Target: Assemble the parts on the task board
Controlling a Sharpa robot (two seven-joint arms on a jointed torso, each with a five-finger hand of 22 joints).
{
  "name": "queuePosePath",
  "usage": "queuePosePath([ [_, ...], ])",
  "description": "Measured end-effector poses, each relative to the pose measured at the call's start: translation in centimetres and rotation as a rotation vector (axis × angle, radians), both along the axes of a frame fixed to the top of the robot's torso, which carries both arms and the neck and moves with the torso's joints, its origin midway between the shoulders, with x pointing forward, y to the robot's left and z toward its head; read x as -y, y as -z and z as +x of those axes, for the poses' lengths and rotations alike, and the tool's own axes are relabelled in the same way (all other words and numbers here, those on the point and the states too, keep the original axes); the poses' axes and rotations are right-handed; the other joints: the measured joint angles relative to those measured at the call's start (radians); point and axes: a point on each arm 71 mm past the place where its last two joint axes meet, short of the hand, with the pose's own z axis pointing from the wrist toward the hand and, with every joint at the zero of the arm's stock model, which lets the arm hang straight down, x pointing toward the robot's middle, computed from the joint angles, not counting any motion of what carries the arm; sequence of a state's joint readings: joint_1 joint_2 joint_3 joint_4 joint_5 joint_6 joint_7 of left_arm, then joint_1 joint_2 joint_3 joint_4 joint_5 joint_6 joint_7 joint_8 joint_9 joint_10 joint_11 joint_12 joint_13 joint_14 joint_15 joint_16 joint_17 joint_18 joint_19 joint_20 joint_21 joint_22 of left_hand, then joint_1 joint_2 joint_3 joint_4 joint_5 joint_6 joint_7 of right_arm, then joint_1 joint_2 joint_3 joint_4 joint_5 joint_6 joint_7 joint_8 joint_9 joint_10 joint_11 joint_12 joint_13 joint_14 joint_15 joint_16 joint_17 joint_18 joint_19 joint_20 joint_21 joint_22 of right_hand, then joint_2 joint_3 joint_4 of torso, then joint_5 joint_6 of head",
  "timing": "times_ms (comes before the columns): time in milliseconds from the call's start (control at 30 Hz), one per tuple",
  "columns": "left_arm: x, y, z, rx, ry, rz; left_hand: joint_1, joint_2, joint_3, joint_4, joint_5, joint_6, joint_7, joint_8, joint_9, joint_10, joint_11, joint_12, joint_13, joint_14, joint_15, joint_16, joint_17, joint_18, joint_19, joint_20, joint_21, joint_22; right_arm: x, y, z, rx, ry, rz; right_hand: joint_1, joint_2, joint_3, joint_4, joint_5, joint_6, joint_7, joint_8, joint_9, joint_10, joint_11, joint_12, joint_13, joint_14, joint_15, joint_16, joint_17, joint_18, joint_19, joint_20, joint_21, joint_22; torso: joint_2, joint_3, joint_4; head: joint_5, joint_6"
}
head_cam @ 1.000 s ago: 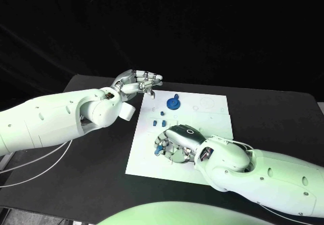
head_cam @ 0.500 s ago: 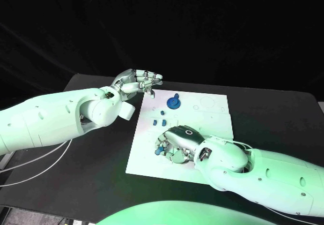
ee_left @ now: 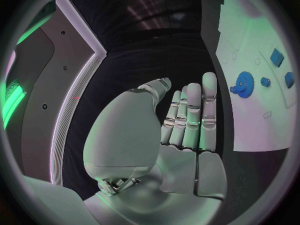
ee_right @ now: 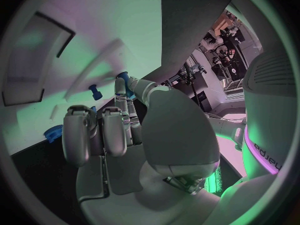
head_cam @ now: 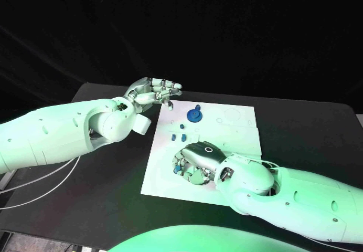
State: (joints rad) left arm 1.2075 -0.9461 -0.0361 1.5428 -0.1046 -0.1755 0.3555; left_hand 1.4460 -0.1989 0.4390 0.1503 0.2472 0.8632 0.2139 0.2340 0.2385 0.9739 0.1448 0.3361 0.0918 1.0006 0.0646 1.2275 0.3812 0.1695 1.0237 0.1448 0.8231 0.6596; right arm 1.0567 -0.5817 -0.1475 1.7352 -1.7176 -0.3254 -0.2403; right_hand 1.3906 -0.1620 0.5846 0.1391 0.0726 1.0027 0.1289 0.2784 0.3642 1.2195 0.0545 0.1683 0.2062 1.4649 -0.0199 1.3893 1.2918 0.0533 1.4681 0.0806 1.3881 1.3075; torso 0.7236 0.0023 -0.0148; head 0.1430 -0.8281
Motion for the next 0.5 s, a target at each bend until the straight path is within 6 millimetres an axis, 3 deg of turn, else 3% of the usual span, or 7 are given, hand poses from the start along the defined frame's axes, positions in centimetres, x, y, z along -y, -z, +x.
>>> queuePosePath([
  [67,0.0,0.0,0.0,0.0,0.0,0.0,0.0,0.0,0.0,0.0,0.0,0.0,0.0,0.0,0.0,0.0,0.0,0.0,0.0,0.0,0.0,0.0,0.0,0.0,0.0,0.0,0.0,0.0,-0.03,0.04,-0.03,0.002,0.0,-0.002,-0.007,-0.006,0.002,-0.002,0.0,-0.018,0.004,0.0,0.063,-0.001,0.001,0.0,0.004,0.0,0.0,0.0,0.0,0.0,0.0,0.0,0.0,0.0,0.0,-0.0003,0.0,0.0,0.0],
  [133,0.01,0.0,-0.01,-0.001,0.001,0.0,0.0,0.0,0.0,0.0,0.0,0.0,0.0,0.0,0.0,0.0,0.0,0.0,0.0,0.0,0.0,0.0,0.0,0.0,0.0,0.0,0.0,0.0,-0.02,0.08,-0.05,0.002,0.001,-0.003,-0.028,-0.007,0.002,-0.002,0.019,-0.036,0.005,-0.015,0.077,-0.001,0.001,0.0,0.009,0.0,0.0,0.0,0.001,0.0,0.0,0.0,0.0,0.0,0.0,-0.0006,0.0,0.0,0.0],
  [200,0.01,0.0,-0.01,-0.001,0.001,0.0,0.0,0.0,0.0,0.0,0.0,0.0,0.0,0.0,0.0,0.0,0.0,0.0,0.0,0.0,0.0,0.0,0.0,0.0,0.0,0.0,0.0,0.0,0.03,0.15,-0.06,0.002,0.002,-0.005,-0.036,-0.008,-0.001,-0.005,0.041,-0.052,0.005,-0.032,0.074,-0.001,0.001,0.0,0.015,0.0,0.0,0.0,0.001,0.0,0.0,0.0,0.0,0.0,0.0,-0.0006,0.0,-0.001,0.001],
  [500,-0.02,0.01,-0.01,-0.002,0.001,0.0,0.0,0.0,0.0,0.0,0.0,0.0,0.0,0.0,0.0,0.0,0.0,0.0,0.0,0.0,0.0,0.0,0.0,0.0,0.0,0.0,0.0,0.0,0.76,0.11,-0.29,0.004,0.016,0.006,-0.052,-0.037,-0.008,-0.012,0.044,-0.143,0.006,-0.097,0.043,-0.001,0.001,0.0,0.032,0.0,0.0,0.0,0.003,0.0,0.0,0.0,0.0,0.0,-0.001,0.0,0.0,-0.001,0.004],
])
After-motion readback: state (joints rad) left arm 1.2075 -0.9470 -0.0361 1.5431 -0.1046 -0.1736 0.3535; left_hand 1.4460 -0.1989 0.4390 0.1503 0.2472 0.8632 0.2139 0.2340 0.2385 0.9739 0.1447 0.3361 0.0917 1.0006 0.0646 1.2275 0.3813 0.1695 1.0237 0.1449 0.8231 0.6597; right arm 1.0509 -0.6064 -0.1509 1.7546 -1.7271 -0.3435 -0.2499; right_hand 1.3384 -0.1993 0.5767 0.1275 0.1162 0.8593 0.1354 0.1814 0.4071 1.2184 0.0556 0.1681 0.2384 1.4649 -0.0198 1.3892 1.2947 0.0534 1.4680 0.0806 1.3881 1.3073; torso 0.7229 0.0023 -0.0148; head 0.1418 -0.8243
